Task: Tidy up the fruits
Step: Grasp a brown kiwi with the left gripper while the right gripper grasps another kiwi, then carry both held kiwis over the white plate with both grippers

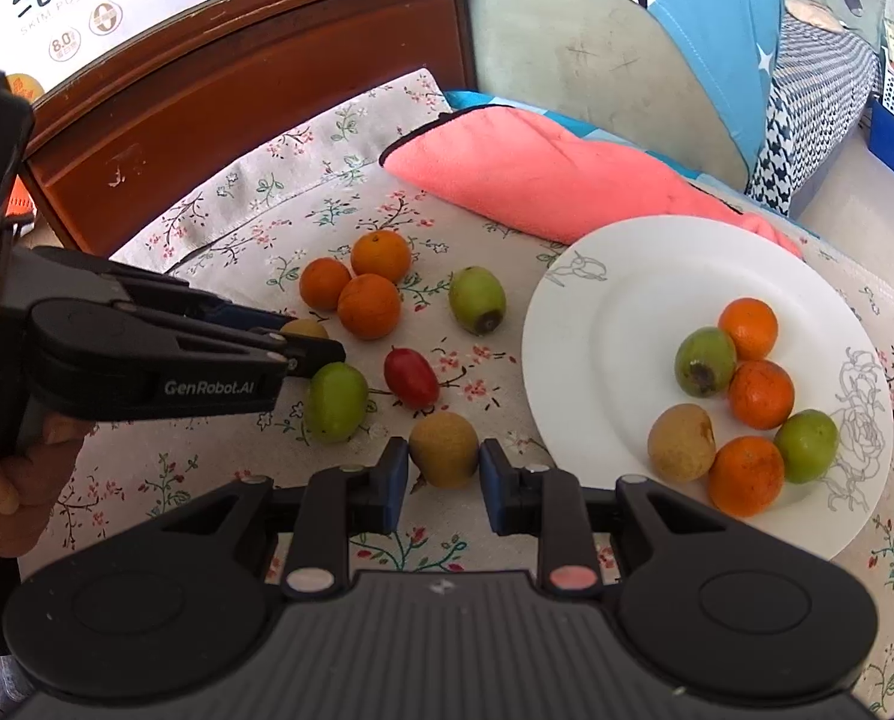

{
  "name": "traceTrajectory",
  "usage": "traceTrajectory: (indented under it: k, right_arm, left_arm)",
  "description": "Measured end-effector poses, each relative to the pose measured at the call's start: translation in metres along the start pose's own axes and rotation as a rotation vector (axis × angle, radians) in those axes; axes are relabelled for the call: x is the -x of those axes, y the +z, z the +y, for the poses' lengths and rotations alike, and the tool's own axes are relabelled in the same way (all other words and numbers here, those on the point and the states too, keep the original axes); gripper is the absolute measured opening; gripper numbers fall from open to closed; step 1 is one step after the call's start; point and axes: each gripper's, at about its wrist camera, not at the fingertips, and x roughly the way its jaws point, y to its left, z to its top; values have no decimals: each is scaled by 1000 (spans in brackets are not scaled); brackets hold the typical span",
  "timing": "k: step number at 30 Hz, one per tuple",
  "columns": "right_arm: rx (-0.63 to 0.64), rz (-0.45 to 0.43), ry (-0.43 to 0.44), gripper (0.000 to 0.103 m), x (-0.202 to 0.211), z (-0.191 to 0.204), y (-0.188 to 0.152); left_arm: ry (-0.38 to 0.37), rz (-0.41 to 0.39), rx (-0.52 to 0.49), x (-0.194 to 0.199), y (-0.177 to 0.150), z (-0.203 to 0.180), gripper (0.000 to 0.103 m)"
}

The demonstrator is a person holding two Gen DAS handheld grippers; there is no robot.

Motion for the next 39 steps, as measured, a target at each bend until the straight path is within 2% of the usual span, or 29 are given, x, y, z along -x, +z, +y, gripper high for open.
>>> traceTrajectory:
  k: [9,17,31,39]
  right_arm:
    - [-5,-12,5,26,3,-1,2]
    - [-33,-87,-2,26,24,-12,14]
    - [-106,-209,-28,26,61,-38,31]
    - [-203,-308,-70,26,89,-72,41]
  left_arm:
    - [17,-21,-9,9,2,0,23]
    - [19,-87,-51,28,14,-12,23]
    - [-47,-157,-82,49,30,-37,23]
    - [-96,-192,-89,51,41,-55,23]
